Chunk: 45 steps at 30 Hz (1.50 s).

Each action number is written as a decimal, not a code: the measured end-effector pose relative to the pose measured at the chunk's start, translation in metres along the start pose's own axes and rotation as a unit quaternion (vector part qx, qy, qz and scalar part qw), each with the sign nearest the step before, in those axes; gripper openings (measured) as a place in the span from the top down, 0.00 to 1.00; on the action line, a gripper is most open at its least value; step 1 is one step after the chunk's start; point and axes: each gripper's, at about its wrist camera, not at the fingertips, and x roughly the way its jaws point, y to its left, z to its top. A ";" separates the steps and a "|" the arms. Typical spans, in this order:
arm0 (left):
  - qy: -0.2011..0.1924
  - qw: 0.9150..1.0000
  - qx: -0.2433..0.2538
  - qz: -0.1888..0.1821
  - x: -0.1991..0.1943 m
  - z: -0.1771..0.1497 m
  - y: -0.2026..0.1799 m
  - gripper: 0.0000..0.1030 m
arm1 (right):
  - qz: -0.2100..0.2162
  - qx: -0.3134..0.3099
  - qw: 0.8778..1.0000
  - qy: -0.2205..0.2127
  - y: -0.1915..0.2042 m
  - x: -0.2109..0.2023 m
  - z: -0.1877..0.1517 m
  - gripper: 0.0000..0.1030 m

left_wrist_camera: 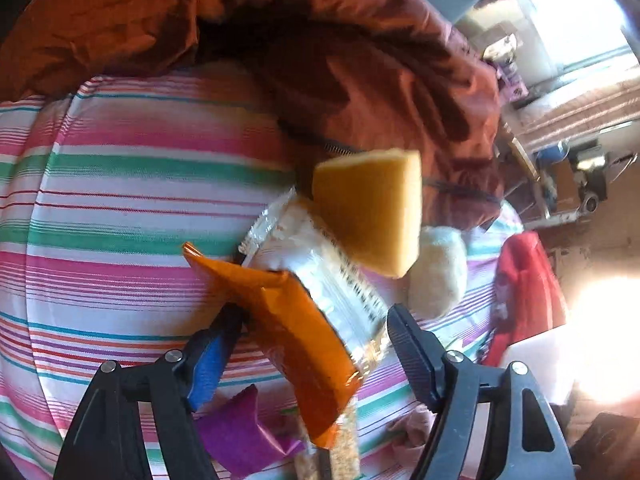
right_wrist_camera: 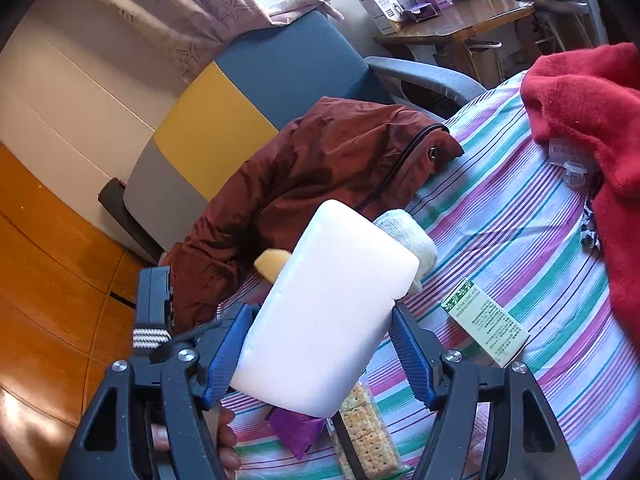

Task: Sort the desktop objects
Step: 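Grasp the white-and-orange snack packet with the left tool while the right tool holds the block, then carry the snack packet and white block into the gold tray and release both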

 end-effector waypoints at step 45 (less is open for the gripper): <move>-0.222 0.947 0.187 0.141 -0.166 -0.112 0.105 0.37 | 0.043 -0.210 0.969 0.123 0.092 0.061 -0.083 0.31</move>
